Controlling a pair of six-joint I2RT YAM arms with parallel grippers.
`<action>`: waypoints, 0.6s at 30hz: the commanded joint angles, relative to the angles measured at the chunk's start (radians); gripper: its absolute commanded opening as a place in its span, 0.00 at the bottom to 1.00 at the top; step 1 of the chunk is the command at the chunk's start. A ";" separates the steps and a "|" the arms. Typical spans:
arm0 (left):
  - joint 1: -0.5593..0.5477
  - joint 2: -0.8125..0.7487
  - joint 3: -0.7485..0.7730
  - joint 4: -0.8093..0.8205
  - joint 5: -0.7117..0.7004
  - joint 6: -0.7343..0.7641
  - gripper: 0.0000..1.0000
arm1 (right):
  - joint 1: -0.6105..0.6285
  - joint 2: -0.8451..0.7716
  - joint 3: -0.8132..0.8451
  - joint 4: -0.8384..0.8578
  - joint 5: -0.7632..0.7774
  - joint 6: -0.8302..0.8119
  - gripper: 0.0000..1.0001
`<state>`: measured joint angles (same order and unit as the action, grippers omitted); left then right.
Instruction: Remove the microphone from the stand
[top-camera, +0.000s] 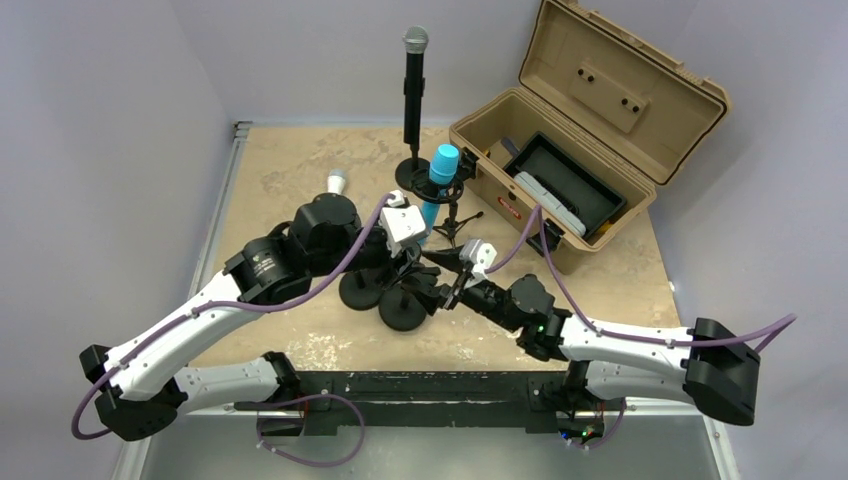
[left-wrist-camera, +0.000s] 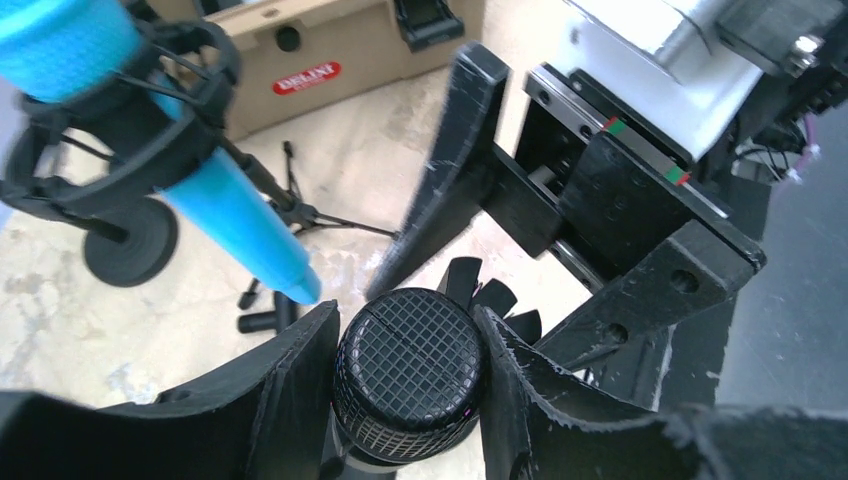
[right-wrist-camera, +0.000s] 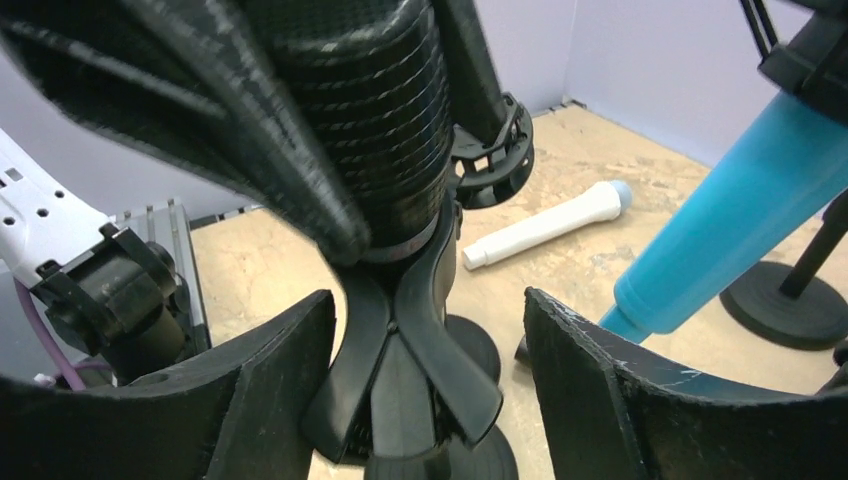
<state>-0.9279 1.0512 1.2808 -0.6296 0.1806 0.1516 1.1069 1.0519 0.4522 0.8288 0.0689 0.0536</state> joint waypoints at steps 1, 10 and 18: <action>-0.002 -0.039 -0.032 0.167 0.080 0.042 0.00 | -0.002 -0.003 -0.011 0.019 0.033 -0.001 0.70; 0.002 -0.060 -0.102 0.220 0.093 0.057 0.00 | -0.001 0.047 0.030 -0.063 -0.017 0.044 0.77; 0.045 -0.091 -0.142 0.201 0.119 0.095 0.00 | 0.001 -0.036 0.051 -0.163 -0.031 0.105 0.77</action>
<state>-0.9127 1.0061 1.1435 -0.5335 0.2634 0.1986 1.1061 1.0931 0.4694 0.6910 0.0525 0.1162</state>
